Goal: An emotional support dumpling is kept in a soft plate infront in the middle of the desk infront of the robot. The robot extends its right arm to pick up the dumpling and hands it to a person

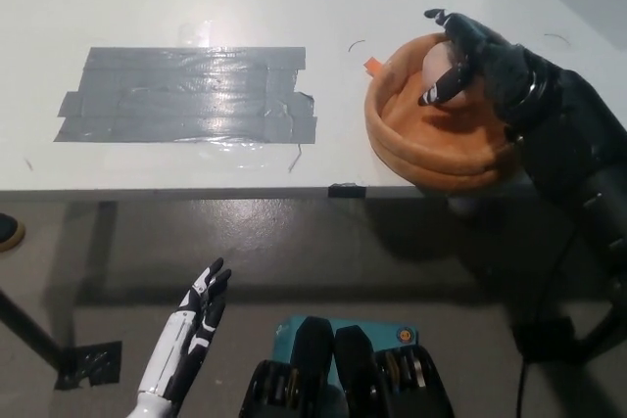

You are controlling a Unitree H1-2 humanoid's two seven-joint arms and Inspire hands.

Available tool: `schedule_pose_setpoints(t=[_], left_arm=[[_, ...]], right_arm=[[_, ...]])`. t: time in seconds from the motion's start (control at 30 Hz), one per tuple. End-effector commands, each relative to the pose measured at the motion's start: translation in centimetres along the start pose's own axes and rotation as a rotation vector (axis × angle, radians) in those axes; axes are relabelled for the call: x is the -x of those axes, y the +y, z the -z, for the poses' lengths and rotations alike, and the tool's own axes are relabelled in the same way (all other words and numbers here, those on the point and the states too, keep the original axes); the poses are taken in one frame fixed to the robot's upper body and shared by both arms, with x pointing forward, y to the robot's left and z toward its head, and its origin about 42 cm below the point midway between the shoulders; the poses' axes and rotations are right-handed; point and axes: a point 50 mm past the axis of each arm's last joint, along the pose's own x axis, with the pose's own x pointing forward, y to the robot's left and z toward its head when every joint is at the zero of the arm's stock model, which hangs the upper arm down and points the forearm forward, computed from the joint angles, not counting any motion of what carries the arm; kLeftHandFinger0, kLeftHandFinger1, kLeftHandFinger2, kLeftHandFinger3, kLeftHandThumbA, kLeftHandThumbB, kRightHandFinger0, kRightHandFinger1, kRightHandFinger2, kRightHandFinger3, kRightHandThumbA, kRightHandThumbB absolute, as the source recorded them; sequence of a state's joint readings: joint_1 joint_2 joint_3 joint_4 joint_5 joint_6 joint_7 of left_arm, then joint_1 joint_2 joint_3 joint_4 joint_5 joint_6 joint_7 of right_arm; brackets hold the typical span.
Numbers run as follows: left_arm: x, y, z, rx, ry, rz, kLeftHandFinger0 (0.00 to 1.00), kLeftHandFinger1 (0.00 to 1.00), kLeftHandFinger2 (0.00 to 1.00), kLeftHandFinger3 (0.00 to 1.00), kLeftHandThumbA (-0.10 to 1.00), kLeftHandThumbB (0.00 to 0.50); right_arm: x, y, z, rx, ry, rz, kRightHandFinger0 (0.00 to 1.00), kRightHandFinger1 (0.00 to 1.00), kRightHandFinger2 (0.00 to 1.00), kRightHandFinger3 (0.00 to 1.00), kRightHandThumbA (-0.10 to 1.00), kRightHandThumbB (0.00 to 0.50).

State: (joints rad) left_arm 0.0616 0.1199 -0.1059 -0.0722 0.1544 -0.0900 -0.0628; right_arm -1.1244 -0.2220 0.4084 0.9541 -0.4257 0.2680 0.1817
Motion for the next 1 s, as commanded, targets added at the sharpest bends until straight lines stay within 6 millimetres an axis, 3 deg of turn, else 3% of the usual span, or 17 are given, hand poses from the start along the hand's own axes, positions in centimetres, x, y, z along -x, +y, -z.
schedule_pose_setpoints(t=[0.0, 0.13, 0.27, 0.4, 0.8, 0.97], left_arm=[[-0.4, 0.4, -1.3, -0.035, -0.050, 0.015, 1.00, 1.00, 1.00, 1.00, 0.98, 0.195], [-0.6, 0.5, -1.4, -0.035, -0.054, 0.017, 1.00, 1.00, 1.00, 1.00, 0.97, 0.196], [-0.7, 0.5, -1.4, -0.038, -0.060, 0.016, 1.00, 1.00, 1.00, 1.00, 0.98, 0.199], [-0.8, 0.7, -1.6, -0.038, -0.068, 0.018, 1.00, 1.00, 1.00, 1.00, 1.00, 0.185], [-1.0, 0.7, -1.5, -0.022, -0.071, 0.014, 1.00, 1.00, 1.00, 1.00, 1.00, 0.221], [-1.2, 0.6, -1.6, -0.008, -0.081, 0.010, 1.00, 1.00, 1.00, 1.00, 1.00, 0.202]], right_arm=[[0.3, -3.4, -2.2, 0.046, -0.034, 0.090, 1.00, 1.00, 1.00, 1.00, 0.93, 0.357], [0.3, -3.0, -2.1, 0.044, -0.038, 0.091, 1.00, 1.00, 1.00, 1.00, 0.96, 0.366], [0.2, -2.4, -2.0, 0.060, -0.029, 0.082, 1.00, 1.00, 1.00, 1.00, 0.92, 0.336], [-0.1, -1.9, -1.1, 0.055, -0.014, 0.062, 1.00, 1.00, 1.00, 1.00, 0.88, 0.354], [-0.2, -0.8, 0.3, 0.106, 0.026, 0.032, 1.00, 1.00, 1.00, 1.00, 0.85, 0.361], [-0.4, -0.1, 1.0, 0.134, 0.049, 0.021, 1.00, 1.00, 1.00, 1.00, 0.84, 0.380]])
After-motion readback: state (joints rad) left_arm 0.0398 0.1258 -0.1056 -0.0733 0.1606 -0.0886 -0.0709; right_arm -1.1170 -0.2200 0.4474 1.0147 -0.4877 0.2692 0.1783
